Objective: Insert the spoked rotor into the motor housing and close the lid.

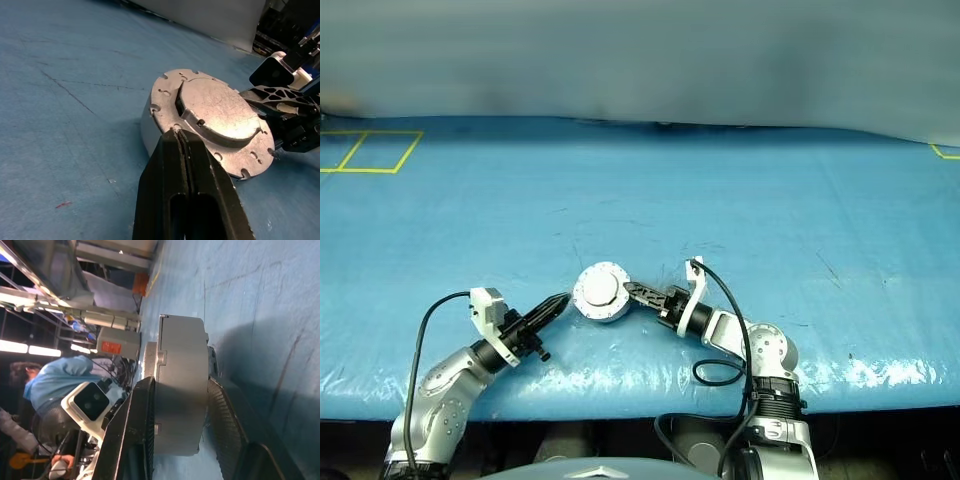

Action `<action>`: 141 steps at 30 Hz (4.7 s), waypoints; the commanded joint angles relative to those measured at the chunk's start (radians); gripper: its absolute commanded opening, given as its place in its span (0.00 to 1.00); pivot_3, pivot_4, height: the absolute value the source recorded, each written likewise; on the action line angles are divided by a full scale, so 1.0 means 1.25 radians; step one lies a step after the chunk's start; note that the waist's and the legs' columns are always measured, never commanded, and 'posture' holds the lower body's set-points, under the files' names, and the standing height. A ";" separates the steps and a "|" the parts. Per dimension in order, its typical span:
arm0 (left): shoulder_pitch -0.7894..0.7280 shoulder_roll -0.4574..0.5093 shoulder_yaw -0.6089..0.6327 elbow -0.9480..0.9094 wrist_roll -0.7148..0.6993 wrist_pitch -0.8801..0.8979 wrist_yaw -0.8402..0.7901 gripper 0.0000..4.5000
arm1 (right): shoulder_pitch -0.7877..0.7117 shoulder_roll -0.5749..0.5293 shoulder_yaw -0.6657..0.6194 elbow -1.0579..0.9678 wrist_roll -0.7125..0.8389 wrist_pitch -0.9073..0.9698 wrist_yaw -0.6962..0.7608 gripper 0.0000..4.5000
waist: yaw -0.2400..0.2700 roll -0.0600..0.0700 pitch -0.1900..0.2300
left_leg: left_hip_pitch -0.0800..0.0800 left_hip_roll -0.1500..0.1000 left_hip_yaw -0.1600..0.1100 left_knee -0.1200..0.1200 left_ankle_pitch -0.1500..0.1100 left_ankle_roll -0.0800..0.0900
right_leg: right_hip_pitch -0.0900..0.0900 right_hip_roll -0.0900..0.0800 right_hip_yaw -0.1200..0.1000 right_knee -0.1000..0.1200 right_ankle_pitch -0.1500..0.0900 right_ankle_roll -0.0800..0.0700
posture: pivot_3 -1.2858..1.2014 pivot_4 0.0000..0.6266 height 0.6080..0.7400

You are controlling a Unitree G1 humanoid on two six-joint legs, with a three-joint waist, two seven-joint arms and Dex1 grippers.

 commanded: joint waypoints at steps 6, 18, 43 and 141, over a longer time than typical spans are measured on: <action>-0.008 -0.068 0.033 -0.049 -0.170 0.068 -0.014 0.57 | -0.042 0.062 -0.063 -0.102 0.169 -0.008 -0.038 0.26 | -0.002 0.000 0.000 | -0.007 0.000 -0.001 0.001 0.000 0.000 | -0.007 0.000 0.000 0.001 0.001 0.001 | 0.52 0.24 1.00; -0.026 -0.090 0.066 -0.090 -0.452 0.289 0.000 0.99 | -0.041 0.068 -0.045 -0.133 0.253 -0.012 -0.105 0.26 | -0.003 0.000 0.000 | -0.008 0.000 -0.001 0.001 0.000 0.000 | -0.007 0.000 -0.001 0.000 0.001 0.001 | 0.52 0.24 1.00; -0.066 -0.109 0.034 -0.068 -0.503 0.422 0.069 0.99 | -0.002 0.012 0.098 -0.180 0.192 -0.051 -0.006 0.26 | -0.001 0.000 0.000 | -0.007 0.000 -0.001 0.002 0.000 0.000 | -0.007 0.000 -0.001 0.001 0.001 0.001 | 0.52 0.24 1.00; -0.329 -0.223 0.222 0.093 -0.471 0.280 0.318 0.54 | 0.010 0.020 0.149 -0.152 -0.062 -0.332 -0.017 0.77 | 0.012 0.000 0.000 | -0.008 -0.002 -0.003 0.005 0.001 -0.001 | -0.005 0.000 -0.001 0.002 0.004 0.001 | 0.52 0.24 1.00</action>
